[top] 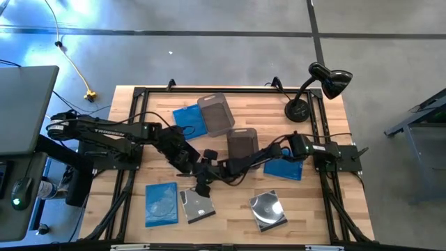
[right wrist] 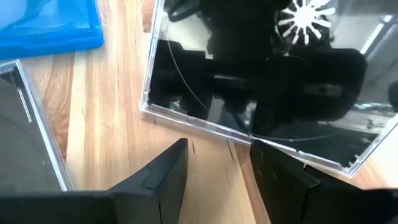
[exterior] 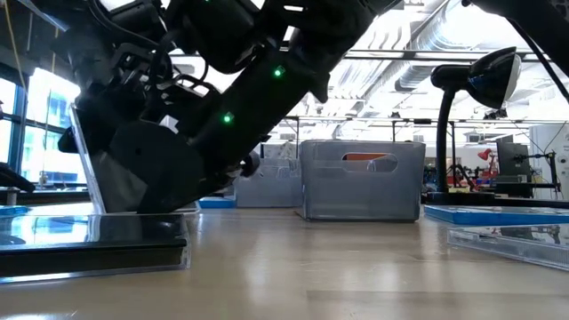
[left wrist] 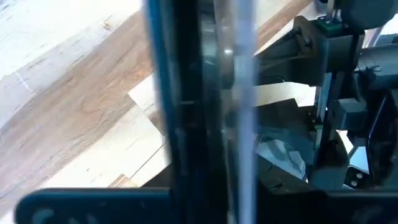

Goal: Pick & place jewel cases by type
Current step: Put the top left black CD case into the bottom black bin

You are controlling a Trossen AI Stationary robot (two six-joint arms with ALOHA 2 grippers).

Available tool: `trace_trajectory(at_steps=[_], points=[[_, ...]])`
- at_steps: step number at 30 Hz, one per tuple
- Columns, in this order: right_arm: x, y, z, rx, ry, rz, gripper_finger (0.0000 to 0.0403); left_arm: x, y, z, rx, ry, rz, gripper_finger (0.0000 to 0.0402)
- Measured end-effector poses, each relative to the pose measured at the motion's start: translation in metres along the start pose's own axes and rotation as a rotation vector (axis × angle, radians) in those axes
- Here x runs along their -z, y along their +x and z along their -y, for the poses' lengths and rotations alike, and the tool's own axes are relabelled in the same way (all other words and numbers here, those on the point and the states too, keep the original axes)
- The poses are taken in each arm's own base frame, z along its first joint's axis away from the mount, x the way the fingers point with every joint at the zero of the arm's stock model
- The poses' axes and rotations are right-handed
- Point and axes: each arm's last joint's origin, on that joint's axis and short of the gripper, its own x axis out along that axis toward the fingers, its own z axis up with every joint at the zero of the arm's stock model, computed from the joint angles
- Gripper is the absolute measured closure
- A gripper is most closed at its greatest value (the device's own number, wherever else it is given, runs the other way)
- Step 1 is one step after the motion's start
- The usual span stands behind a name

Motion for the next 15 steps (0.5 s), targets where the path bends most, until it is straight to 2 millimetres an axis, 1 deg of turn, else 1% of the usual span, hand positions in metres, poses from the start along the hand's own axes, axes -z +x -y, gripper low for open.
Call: trace_trajectory(at_steps=[5,9,12,15], points=[[0.001,-0.003,-0.008,0.003,-0.019,0.010,0.0231,0.000,0.000,0.000,-0.001,0.004,0.002,0.0374],[0.000,-0.007,-0.011,0.022,-0.027,0.015,0.0231,0.000,0.000,0.000,0.001,0.004,0.001,0.0393],[-0.004,-0.018,-0.011,0.023,-0.047,-0.002,0.0231,0.000,0.000,0.000,0.001,0.004,0.000,0.0395],[-0.010,-0.033,-0.011,0.030,-0.086,-0.022,0.0231,0.000,0.000,0.000,0.005,0.027,0.000,0.0391]])
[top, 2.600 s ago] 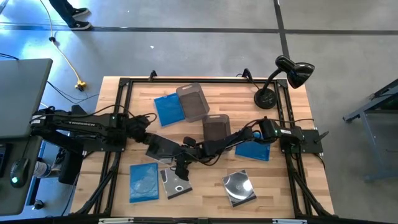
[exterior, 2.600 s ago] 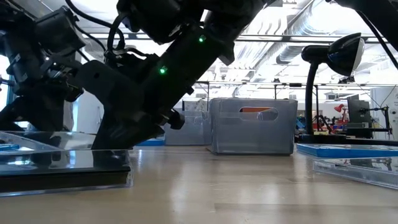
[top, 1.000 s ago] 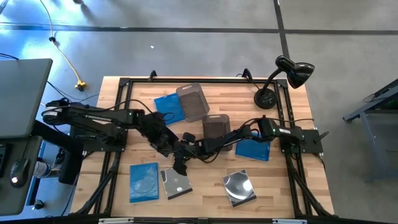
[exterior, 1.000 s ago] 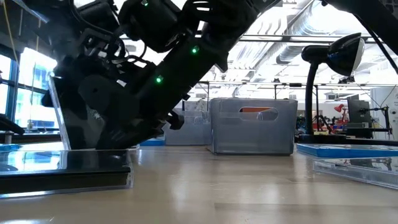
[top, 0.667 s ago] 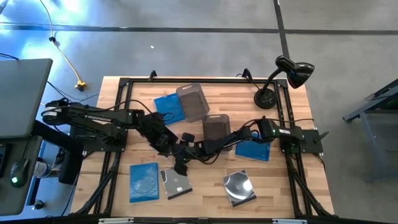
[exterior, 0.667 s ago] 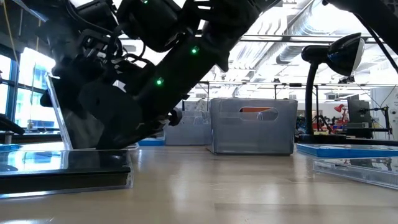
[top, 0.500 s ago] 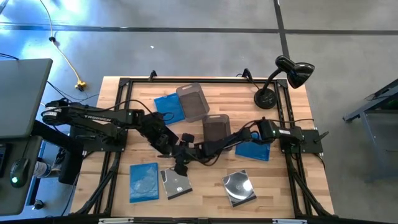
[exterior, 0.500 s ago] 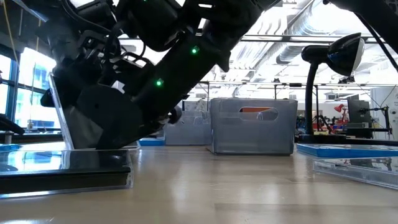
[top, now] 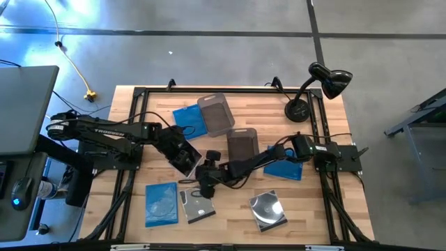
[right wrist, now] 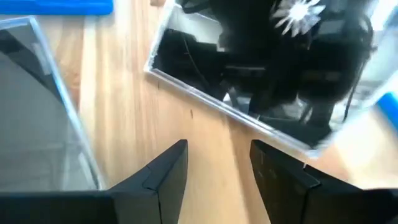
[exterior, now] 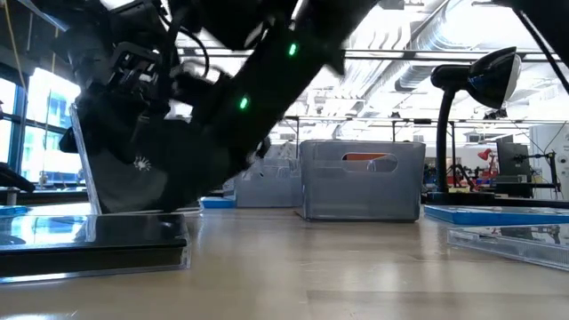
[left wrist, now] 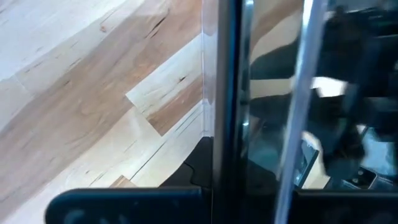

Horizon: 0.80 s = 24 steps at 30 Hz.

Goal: Pick & place jewel cases by type
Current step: Put the top left black CD case into the bottom black bin

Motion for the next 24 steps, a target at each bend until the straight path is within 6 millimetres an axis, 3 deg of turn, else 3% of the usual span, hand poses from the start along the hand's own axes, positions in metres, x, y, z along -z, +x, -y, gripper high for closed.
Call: trace_trajectory(at_steps=[5,10,20,24], points=[[-0.014,-0.041,0.011,0.097,-0.130,-0.060,0.0231,-0.002,0.000,0.001,0.006,0.010,0.027,0.0388],[-0.032,-0.096,0.032,0.215,-0.206,-0.087,0.0231,-0.005,0.000,0.006,0.049,0.060,0.066,0.0388],[-0.055,-0.233,0.104,0.308,-0.198,-0.063,0.0231,-0.022,-0.013,0.035,0.206,0.207,0.258,0.0387],[-0.056,-0.293,0.135,0.307,-0.079,0.041,0.0231,-0.031,-0.026,0.050,0.177,0.299,0.386,0.0387]])
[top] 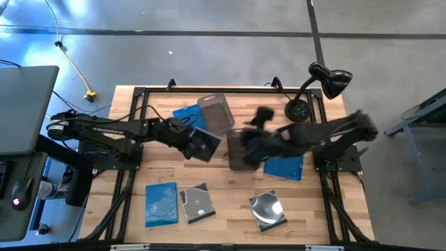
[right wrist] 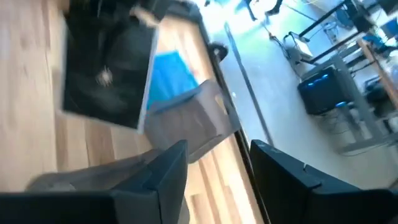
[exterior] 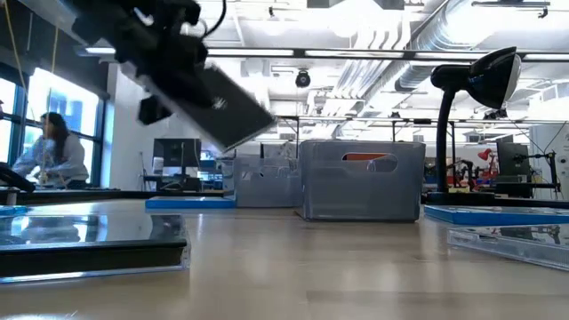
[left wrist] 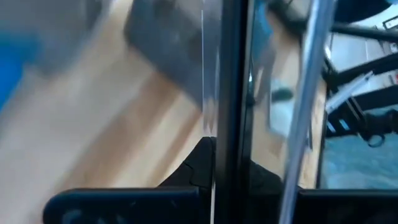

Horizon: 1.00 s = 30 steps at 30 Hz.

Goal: Pick & place jewel cases by type
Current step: Put the top left black CD case into the bottom black bin

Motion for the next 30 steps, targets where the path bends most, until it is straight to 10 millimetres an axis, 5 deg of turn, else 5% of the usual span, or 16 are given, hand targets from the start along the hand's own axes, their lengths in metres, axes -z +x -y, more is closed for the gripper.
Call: trace_trajectory(at_steps=[4,10,21,30], points=[[0.005,-0.038,0.039,-0.041,0.158,0.082,0.0231,-0.017,-0.006,0.014,0.009,0.105,0.093,0.0387],[0.014,-0.067,0.069,-0.080,0.240,0.153,0.0231,-0.034,0.009,0.028,0.029,0.182,0.102,0.0387],[0.012,-0.062,0.064,-0.100,0.205,0.140,0.0231,-0.092,0.065,0.063,-0.015,0.429,0.004,0.0387],[0.017,-0.051,0.053,-0.114,0.118,0.046,0.0231,-0.128,0.106,0.051,-0.167,0.607,-0.260,0.0387]])
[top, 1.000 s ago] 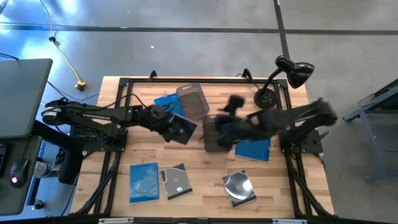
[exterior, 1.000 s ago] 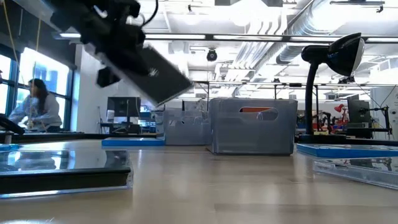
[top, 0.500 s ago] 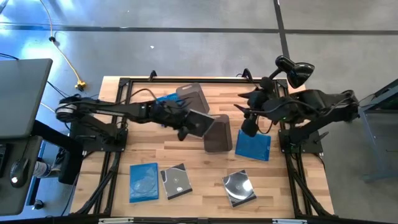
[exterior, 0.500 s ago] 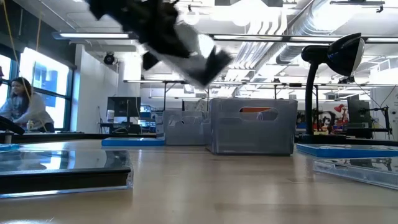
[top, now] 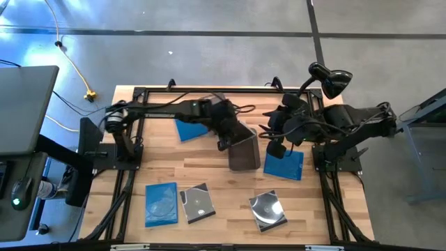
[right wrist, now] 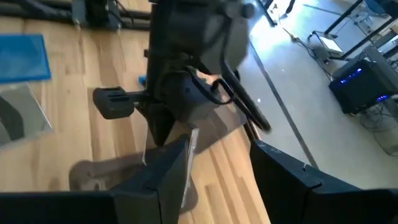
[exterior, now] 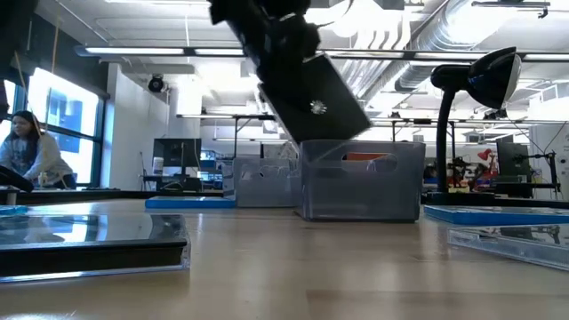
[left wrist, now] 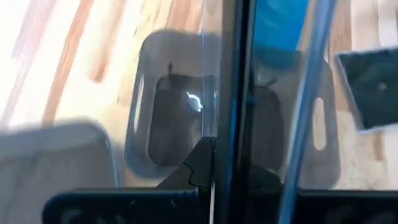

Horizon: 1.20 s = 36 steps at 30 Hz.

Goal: Pick & place jewel cases by type
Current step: Put the top left black CD case into the bottom black bin

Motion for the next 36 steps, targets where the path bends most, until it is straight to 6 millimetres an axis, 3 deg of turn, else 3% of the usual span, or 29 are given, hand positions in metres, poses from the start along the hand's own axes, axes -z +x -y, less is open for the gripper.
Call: trace_trajectory(at_steps=[8,16,21,24,36], points=[[0.015,0.014,-0.008,0.018,-0.060,-0.076,0.0231,-0.015,0.005,-0.001,0.127,0.086,0.004,0.0387],[0.026,0.028,-0.018,0.021,-0.078,-0.102,0.0231,-0.007,0.012,-0.009,0.027,0.104,-0.077,0.0387],[0.028,0.030,-0.019,0.022,-0.077,-0.105,0.0231,-0.007,0.013,-0.007,0.033,0.352,-0.078,0.0387],[0.028,0.030,-0.019,0.020,-0.058,-0.106,0.0231,-0.006,0.013,-0.006,0.049,0.410,-0.081,0.0387],[0.028,0.030,-0.019,0.025,-0.049,-0.105,0.0231,-0.001,0.029,-0.020,0.037,0.229,-0.130,0.0387]])
